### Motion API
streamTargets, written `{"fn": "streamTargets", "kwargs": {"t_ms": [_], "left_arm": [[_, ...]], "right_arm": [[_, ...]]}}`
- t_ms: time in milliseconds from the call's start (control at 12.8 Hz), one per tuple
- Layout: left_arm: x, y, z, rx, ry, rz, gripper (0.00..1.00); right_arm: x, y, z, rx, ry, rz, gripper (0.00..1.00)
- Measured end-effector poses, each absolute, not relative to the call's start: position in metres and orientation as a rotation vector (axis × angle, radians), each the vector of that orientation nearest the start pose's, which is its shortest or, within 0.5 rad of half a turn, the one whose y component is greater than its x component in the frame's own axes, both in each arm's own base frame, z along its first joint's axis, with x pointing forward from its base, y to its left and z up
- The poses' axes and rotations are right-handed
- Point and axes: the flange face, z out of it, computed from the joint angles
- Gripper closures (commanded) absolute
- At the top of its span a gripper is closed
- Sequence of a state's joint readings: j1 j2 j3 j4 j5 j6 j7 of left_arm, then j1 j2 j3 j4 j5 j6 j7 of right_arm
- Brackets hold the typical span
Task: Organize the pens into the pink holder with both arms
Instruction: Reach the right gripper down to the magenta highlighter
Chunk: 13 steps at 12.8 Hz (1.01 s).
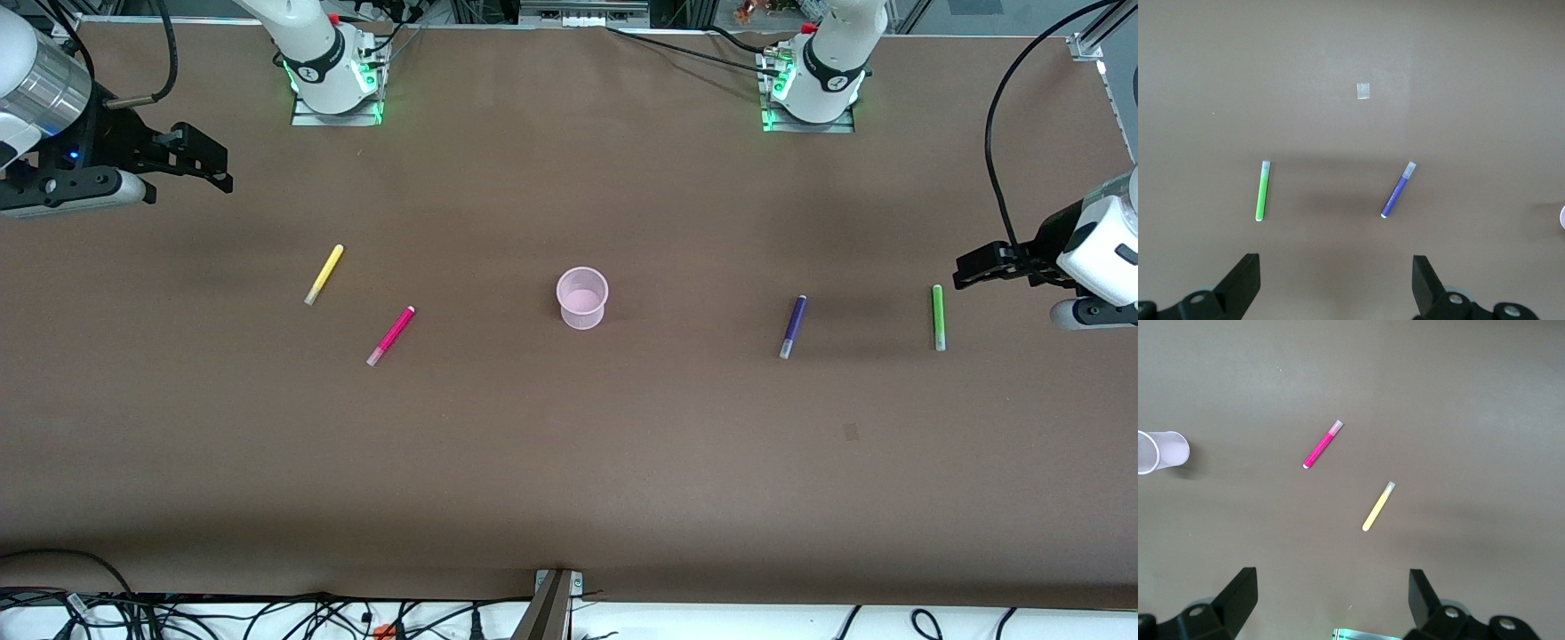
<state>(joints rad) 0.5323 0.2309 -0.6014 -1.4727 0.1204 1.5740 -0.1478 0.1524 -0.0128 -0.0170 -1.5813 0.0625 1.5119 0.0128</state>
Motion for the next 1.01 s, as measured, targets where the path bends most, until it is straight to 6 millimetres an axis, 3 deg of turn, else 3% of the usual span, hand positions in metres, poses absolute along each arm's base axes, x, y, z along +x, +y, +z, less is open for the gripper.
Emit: {"fn": "streamTargets", "kwargs": {"t_ms": [312,468,545,701,1013], "left_arm": [[0.611,0.008,0.557,-3.136,-0.126,0.141,0.00],[0.611,0.007,0.557,-3.136,-0.125,0.141,0.00],[0.611,0.006,0.557,-3.136,-0.121,0.141,0.00],[0.612,-0.001,0.554,-3.125,-0.110,0.149,0.00],[0.615,-0.007,0.547,-3.092,-0.114,0.163,0.00]], "right_arm": [[0.539,0.075,0.618,-3.078,-0.163,0.116,0.00],[0.540,0.076,0.593,-3.081,-0.115,0.184,0.00],[0.543,0.078,0.571,-3.088,-0.021,0.207,0.00],[0.550,0.092,0.506,-3.095,0.213,0.245,0.00],[0.559,0.155,0.335,-3.077,0.647,0.254,0.01]]}}
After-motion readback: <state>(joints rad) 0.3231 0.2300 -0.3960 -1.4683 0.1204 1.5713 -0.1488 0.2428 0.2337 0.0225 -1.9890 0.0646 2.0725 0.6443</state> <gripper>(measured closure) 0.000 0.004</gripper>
